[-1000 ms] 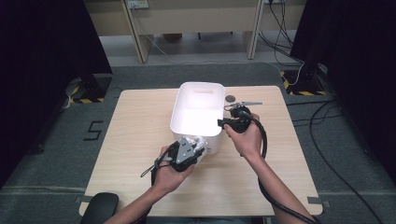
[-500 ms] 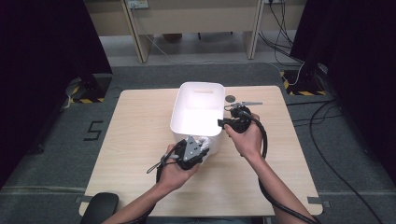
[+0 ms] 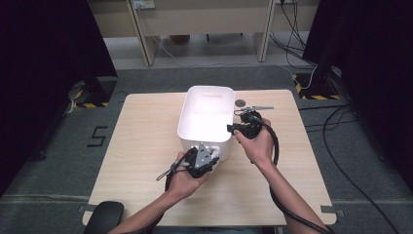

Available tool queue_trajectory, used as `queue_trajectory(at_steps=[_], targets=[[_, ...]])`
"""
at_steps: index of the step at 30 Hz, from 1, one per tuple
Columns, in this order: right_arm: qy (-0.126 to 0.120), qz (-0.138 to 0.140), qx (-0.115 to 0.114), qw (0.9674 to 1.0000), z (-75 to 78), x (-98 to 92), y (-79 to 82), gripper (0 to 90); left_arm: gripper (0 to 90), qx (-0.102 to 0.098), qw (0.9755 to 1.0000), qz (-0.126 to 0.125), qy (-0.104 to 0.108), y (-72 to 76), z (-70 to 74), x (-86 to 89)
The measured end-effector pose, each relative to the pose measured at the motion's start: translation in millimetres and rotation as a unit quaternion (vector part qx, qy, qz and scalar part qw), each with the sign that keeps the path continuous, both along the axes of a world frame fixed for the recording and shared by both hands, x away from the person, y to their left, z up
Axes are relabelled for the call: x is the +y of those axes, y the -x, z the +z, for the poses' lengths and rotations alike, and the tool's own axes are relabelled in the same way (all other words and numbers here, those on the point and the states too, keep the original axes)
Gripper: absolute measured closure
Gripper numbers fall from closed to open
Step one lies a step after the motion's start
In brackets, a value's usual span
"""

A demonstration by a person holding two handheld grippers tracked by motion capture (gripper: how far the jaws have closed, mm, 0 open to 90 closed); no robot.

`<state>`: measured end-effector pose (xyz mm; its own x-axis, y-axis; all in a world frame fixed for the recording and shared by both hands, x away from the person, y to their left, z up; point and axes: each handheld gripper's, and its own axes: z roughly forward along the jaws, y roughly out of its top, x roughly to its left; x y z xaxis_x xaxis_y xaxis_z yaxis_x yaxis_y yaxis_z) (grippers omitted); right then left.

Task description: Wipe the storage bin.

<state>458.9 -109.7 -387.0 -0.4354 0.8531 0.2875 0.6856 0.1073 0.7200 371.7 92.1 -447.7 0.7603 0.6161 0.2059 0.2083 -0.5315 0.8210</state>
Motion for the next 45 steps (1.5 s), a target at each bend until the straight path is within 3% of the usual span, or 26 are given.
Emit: queue_trajectory(at_steps=[13, 30, 45], targets=[[0.001, 0.001, -0.002, 1.0, -0.1, 0.0, 0.4, 71.4, 75.6, 0.012, 0.9997, -0.004, -0.022, -3.6, -21.7, -4.5], [0.0, 0.0, -0.001, 1.0, -0.2, -0.1, 0.6, 71.3, 75.6, 0.03, 0.9988, -0.003, -0.038, -7.7, -38.2, -5.9], [0.002, 0.0, -0.002, 1.0, -0.3, -0.1, 0.2, 71.2, 75.5, 0.032, 0.9987, -0.007, -0.039, -9.0, -38.5, -12.6]])
